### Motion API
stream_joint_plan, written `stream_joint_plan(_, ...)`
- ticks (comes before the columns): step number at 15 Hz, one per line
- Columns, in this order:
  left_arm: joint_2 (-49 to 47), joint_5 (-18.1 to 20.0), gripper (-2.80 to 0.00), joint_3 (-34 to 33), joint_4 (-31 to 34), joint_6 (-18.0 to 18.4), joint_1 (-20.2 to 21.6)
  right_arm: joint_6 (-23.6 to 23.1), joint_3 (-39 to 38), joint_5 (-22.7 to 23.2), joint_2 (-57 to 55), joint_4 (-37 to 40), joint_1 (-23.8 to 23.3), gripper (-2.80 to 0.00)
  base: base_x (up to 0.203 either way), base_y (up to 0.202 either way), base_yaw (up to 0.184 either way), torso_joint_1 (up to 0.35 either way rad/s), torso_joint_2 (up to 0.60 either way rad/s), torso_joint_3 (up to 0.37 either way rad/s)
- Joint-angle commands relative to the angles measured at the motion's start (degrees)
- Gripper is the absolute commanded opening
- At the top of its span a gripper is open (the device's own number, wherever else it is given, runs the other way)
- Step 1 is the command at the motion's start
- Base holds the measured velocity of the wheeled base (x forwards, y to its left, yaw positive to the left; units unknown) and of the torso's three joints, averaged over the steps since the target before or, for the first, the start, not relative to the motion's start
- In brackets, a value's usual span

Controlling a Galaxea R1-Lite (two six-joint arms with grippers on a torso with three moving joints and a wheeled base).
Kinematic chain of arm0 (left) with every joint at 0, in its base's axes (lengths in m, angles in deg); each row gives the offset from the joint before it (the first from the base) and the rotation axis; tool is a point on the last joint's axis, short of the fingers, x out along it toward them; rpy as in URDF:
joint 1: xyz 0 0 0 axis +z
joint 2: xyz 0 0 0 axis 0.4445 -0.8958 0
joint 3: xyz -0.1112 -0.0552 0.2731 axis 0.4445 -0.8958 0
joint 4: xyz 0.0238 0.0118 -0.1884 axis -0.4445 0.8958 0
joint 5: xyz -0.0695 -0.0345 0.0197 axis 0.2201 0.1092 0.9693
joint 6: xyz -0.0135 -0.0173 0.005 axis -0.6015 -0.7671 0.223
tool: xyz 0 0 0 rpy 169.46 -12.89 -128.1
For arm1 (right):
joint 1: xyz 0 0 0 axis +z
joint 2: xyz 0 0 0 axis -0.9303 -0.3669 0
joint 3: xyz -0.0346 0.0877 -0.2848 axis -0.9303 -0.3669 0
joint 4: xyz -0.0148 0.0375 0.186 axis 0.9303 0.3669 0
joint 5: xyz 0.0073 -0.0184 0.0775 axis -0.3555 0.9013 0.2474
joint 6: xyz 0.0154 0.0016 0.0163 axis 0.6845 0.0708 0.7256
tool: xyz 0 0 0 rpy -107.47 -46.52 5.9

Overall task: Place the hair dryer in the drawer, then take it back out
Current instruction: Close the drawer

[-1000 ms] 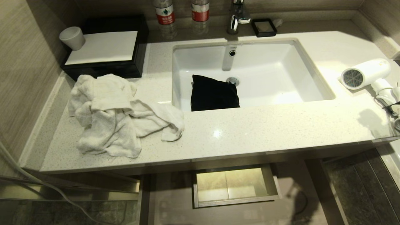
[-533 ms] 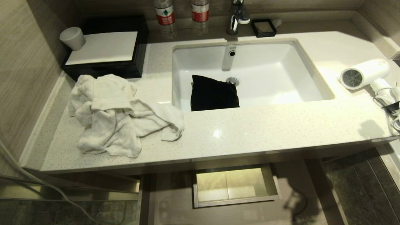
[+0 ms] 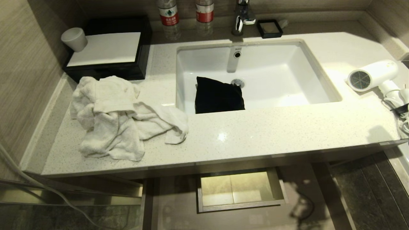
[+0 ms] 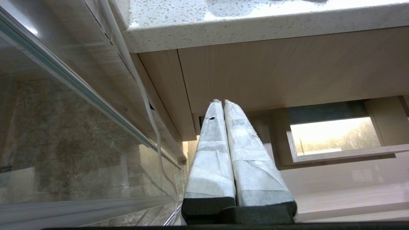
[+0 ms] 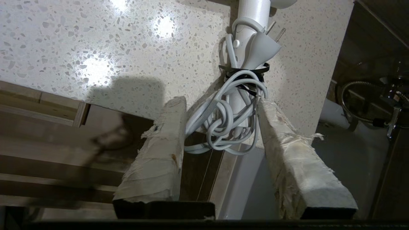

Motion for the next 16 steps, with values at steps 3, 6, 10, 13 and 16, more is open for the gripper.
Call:
stream_joint_plan(3, 0.0, 0.0, -2.8, -0.08, -0.02, 0.02, 0.0, -0.38, -0.68, 0.3, 0.38, -0.19, -0.03, -2.8, 0.0, 0.0, 0.0, 0.0, 0.0, 0.0)
stream_joint_plan(6, 0.0, 0.0, -2.8, -0.09, -0.02, 0.02, 0.0, -0.3, -1.5, 0.23, 0.84, 0.12, -0.03, -2.8, 0.0, 0.0, 0.0, 0.0, 0.0, 0.0)
stream_joint_plan(10, 0.0, 0.0, -2.8, -0.09, -0.02, 0.02, 0.0, -0.39, -1.92, 0.3, 1.34, 0.15, -0.03, -2.8, 0.0, 0.0, 0.0, 0.0, 0.0, 0.0)
stream_joint_plan(13, 0.0, 0.0, -2.8, 0.0, -0.02, 0.02, 0.0, -0.39, -1.97, 0.13, 1.56, 0.11, 0.06, -2.8, 0.0, 0.0, 0.0, 0.0, 0.0, 0.0)
stream_joint_plan(16, 0.0, 0.0, -2.8, -0.08, -0.02, 0.02, 0.0, -0.22, -1.94, 0.16, 1.52, 0.14, 0.06, -2.8, 0.0, 0.0, 0.0, -0.007, 0.01, -0.009)
